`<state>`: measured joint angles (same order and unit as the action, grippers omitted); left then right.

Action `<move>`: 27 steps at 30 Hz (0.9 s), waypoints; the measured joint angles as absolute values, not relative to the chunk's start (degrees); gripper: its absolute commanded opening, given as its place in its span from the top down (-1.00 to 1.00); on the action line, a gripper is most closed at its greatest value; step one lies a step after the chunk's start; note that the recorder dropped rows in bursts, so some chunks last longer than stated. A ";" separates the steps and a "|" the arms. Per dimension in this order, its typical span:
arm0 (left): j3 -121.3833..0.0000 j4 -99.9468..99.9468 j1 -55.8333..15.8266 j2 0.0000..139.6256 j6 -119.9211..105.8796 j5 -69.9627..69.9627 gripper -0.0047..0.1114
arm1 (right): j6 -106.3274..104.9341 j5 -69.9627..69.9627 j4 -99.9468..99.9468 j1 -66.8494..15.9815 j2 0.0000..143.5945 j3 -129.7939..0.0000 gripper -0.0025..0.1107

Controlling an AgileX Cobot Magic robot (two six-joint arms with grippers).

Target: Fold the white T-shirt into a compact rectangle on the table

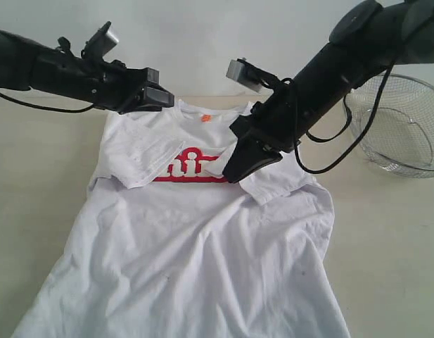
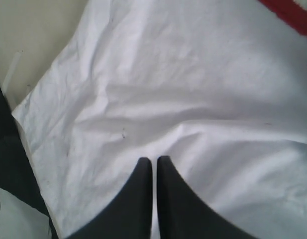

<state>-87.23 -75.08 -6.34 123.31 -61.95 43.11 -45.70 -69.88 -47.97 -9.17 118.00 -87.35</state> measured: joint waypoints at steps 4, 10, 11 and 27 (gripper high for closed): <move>-87.23 -70.26 -3.34 120.78 -62.06 45.49 0.84 | -46.15 -69.73 -45.21 -9.17 115.86 -87.35 0.96; -86.67 -61.94 2.53 115.50 -61.17 55.73 0.84 | -41.00 -69.58 -38.27 -8.23 109.23 -86.81 0.96; -86.25 -61.23 3.11 114.71 -60.67 57.55 0.84 | -39.85 -69.59 -37.22 -7.65 107.85 -85.99 0.96; -42.17 -58.45 4.12 88.03 -52.56 47.03 0.84 | -23.61 -57.84 -27.93 -0.64 82.53 -47.05 0.96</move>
